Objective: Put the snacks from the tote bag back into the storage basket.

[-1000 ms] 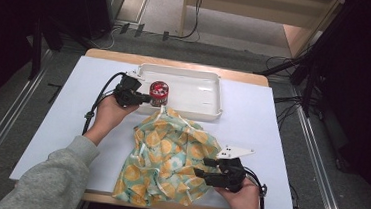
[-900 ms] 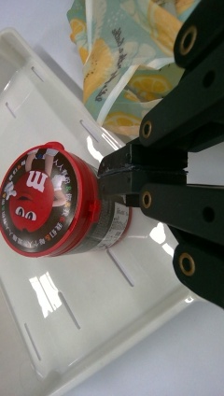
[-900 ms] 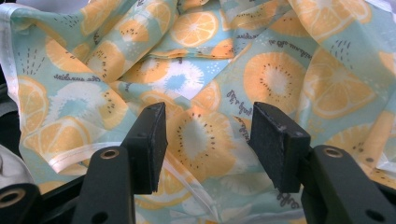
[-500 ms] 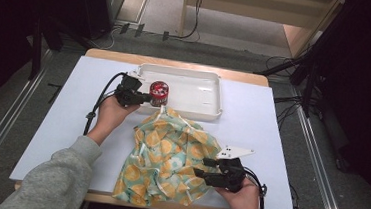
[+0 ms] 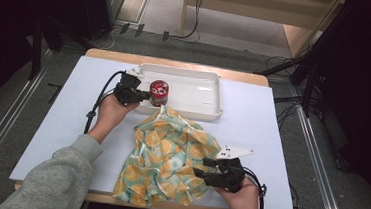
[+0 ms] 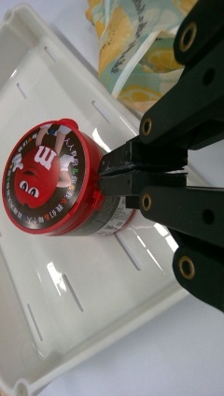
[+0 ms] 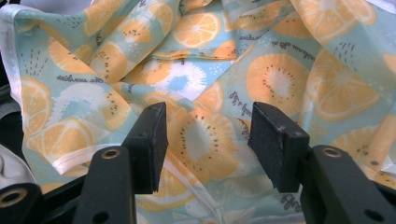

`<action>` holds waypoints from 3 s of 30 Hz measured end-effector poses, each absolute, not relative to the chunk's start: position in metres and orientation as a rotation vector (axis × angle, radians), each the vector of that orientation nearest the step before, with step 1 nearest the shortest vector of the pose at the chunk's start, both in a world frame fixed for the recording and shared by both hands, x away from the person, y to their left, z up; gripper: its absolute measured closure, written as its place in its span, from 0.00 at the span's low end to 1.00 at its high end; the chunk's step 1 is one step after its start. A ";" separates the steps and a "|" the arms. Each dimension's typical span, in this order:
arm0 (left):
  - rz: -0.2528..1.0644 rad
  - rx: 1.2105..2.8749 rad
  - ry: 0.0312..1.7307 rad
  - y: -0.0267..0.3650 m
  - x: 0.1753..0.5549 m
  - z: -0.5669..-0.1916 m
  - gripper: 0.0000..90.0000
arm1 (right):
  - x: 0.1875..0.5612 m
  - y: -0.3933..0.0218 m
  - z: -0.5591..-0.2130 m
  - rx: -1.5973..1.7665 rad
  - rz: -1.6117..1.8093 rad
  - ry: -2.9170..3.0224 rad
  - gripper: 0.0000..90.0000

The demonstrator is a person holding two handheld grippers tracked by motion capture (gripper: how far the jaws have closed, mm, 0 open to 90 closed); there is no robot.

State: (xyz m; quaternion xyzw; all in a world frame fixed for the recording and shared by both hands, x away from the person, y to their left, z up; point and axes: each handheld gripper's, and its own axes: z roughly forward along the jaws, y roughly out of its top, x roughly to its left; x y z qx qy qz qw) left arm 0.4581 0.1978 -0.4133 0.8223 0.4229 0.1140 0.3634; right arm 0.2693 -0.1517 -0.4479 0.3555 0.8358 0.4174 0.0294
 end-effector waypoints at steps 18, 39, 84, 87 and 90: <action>0.278 2.107 1.116 0.201 0.469 -0.415 0.98 | 0.269 -0.152 -0.448 1.101 1.290 2.575 0.53; 0.187 2.110 1.083 0.204 0.459 -0.406 0.85 | 0.269 -0.153 -0.448 1.099 1.292 2.574 0.54; 0.032 2.162 0.937 0.213 0.358 -0.404 0.40 | 0.273 -0.158 -0.441 1.102 1.339 2.538 0.51; 0.046 2.160 0.924 0.216 0.350 -0.406 0.40 | 0.274 -0.159 -0.441 1.101 1.343 2.537 0.51; 0.046 2.153 0.928 0.219 0.344 -0.407 0.39 | 0.275 -0.160 -0.440 1.098 1.342 2.537 0.50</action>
